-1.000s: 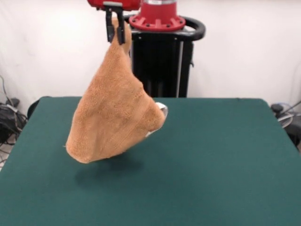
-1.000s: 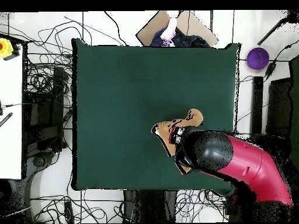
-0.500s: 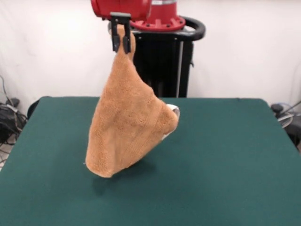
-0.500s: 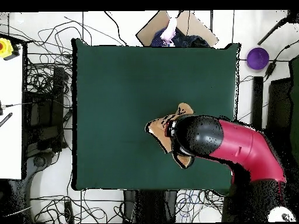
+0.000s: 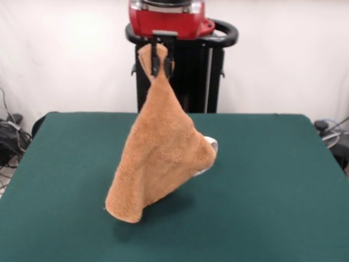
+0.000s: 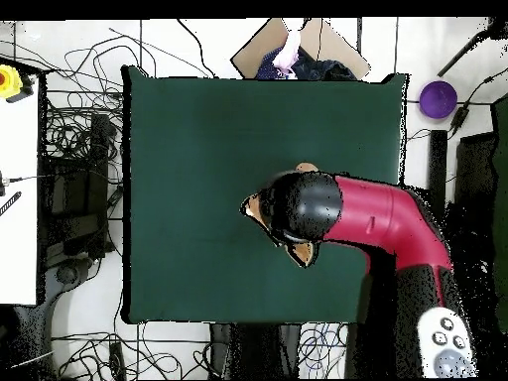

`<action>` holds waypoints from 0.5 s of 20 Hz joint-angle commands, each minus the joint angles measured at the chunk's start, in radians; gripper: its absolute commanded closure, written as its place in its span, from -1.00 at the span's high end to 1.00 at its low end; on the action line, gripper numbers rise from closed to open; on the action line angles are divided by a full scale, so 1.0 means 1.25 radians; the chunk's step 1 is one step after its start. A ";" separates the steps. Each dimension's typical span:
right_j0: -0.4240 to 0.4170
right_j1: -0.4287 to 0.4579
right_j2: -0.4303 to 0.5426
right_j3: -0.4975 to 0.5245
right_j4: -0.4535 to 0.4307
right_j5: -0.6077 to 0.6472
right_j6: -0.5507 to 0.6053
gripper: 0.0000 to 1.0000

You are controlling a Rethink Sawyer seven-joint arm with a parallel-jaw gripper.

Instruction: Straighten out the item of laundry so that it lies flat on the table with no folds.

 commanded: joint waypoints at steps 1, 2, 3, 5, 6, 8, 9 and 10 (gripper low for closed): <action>0.060 0.064 0.048 -0.063 -0.001 -0.034 0.079 -1.00; 0.060 0.071 0.048 -0.071 0.000 -0.040 0.075 -1.00; 0.062 0.075 0.047 -0.078 0.000 -0.043 0.074 -1.00; 0.067 0.085 0.046 -0.093 0.001 -0.046 0.069 -1.00; 0.067 0.086 0.046 -0.097 0.003 -0.049 0.067 -1.00; 0.066 0.090 0.049 -0.105 0.007 -0.052 0.057 -1.00; 0.065 0.090 0.050 -0.107 0.009 -0.057 0.054 -1.00; 0.064 0.092 0.051 -0.109 0.010 -0.060 0.051 -1.00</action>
